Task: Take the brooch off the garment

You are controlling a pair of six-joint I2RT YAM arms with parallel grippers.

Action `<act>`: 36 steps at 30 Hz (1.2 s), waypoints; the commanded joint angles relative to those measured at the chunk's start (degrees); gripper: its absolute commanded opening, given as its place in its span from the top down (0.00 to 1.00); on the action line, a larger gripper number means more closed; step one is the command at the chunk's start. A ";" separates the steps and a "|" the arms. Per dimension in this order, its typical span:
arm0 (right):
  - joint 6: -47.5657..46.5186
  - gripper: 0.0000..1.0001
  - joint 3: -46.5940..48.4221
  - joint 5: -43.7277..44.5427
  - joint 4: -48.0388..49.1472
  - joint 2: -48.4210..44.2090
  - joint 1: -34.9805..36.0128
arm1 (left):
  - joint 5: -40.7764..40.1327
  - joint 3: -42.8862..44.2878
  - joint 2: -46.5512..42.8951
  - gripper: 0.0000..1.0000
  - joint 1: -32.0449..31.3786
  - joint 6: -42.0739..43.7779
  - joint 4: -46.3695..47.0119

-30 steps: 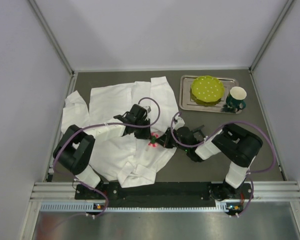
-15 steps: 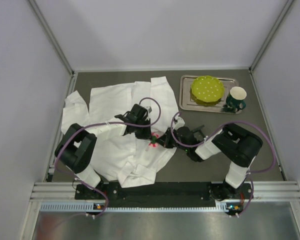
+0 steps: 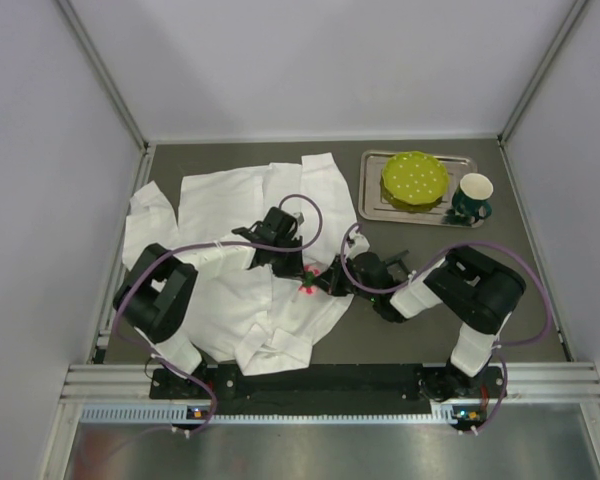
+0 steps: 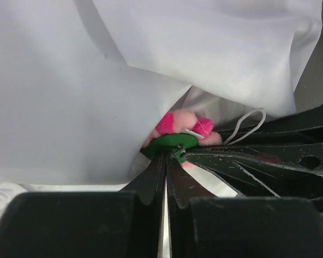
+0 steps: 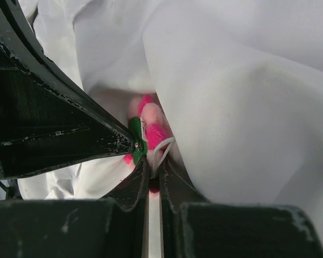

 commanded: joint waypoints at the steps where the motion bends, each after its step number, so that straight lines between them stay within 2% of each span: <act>1: -2.70 1.00 2.90 -1.31 -0.86 0.74 0.48 | -4.53 0.83 3.55 0.96 -0.22 -0.38 2.10; 5: -3.67 1.00 3.78 -1.04 -2.19 0.48 1.27 | -5.58 0.91 4.60 0.97 -0.66 -0.64 2.10; 6: -3.84 1.00 4.04 -0.78 -2.71 0.48 1.53 | -5.76 0.91 5.21 1.00 -0.75 -0.82 2.01; 17: -4.64 1.00 4.66 1.68 -5.18 -0.58 2.68 | -19.99 3.55 8.91 1.00 -2.86 -3.54 -2.73; 21: -4.64 1.00 4.40 1.77 -4.48 -0.58 2.76 | -19.47 3.38 10.14 1.00 -2.86 -4.24 -2.74; 25: -4.64 1.00 3.52 2.03 -3.68 -0.84 2.76 | -23.07 1.88 9.70 1.00 -2.68 -5.74 -3.79; 32: -5.07 1.00 3.78 2.56 -4.47 -1.01 3.12 | -21.58 1.71 13.22 1.00 -2.50 -7.67 -4.76; 36: -5.25 1.00 4.13 2.83 -5.09 -0.84 3.29 | -24.65 1.62 13.22 1.00 -2.15 -8.90 -6.16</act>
